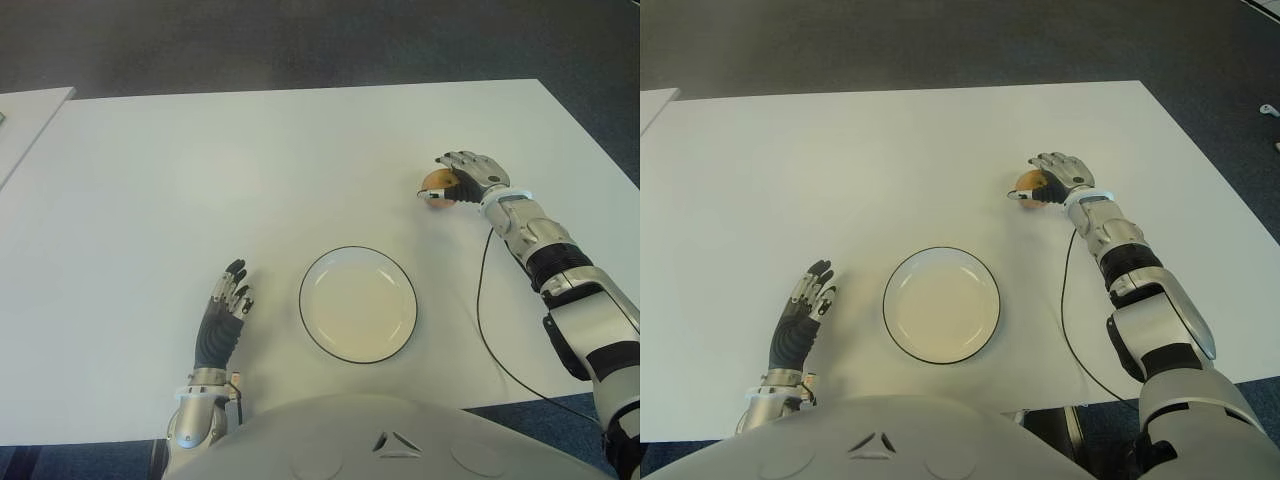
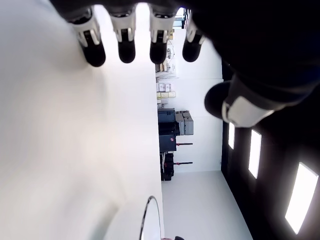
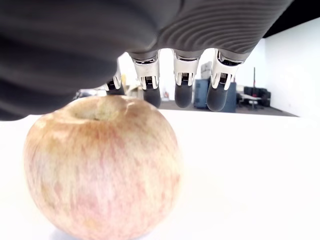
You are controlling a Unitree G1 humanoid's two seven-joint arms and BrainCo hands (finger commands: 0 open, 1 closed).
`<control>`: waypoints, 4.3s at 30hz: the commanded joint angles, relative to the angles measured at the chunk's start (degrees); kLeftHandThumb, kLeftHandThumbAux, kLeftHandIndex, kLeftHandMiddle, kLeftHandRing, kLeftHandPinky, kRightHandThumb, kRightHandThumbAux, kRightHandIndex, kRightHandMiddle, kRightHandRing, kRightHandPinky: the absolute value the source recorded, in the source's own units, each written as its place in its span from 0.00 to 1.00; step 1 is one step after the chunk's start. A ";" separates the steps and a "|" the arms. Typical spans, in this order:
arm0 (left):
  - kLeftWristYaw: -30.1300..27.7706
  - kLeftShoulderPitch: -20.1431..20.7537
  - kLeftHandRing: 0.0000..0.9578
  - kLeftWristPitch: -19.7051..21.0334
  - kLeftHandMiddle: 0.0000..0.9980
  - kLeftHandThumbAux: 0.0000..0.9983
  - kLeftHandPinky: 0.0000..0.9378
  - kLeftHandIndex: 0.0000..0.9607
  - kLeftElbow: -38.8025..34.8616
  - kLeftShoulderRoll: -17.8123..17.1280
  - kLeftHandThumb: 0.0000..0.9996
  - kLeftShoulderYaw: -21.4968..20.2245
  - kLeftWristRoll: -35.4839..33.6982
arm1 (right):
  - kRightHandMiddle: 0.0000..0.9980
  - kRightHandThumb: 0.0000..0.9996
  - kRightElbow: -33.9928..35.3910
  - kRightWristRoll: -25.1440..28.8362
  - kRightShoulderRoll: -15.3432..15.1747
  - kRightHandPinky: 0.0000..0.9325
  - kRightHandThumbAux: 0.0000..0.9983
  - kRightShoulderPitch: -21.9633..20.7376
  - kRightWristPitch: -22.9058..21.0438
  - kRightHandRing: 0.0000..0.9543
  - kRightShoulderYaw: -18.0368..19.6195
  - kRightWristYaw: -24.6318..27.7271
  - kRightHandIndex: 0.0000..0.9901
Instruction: Put the apples into the plate.
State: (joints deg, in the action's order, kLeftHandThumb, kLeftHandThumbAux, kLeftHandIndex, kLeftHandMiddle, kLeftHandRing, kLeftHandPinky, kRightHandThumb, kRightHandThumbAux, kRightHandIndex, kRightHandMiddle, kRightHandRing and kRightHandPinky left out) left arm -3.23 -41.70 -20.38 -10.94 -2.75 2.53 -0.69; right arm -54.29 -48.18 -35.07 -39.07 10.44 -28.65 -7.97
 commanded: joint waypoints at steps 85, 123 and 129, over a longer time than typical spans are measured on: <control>-0.44 -5.80 0.00 -3.55 0.00 0.49 0.00 0.01 -1.44 -0.82 0.04 -1.07 0.59 | 0.14 0.35 -17.04 4.92 8.79 0.16 0.23 1.79 3.00 0.12 -3.24 -16.29 0.12; -0.69 -5.40 0.00 -7.61 0.00 0.52 0.00 0.00 0.10 -0.30 0.05 -1.21 -0.12 | 0.85 0.74 -18.43 8.27 9.85 0.87 0.71 2.56 6.49 0.87 0.27 -26.13 0.45; -0.72 -5.32 0.00 -7.85 0.00 0.52 0.00 0.00 0.03 -0.26 0.05 -1.03 0.02 | 0.85 0.74 -18.49 8.52 9.65 0.86 0.71 2.54 7.45 0.87 0.64 -26.29 0.45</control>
State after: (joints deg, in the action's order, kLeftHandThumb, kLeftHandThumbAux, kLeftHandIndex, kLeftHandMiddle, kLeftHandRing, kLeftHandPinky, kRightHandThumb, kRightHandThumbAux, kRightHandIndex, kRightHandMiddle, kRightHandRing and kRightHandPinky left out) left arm -3.62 -46.94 -28.16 -11.34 -3.32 1.16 -0.19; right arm -72.13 -40.07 -25.93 -38.26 17.15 -28.03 -35.14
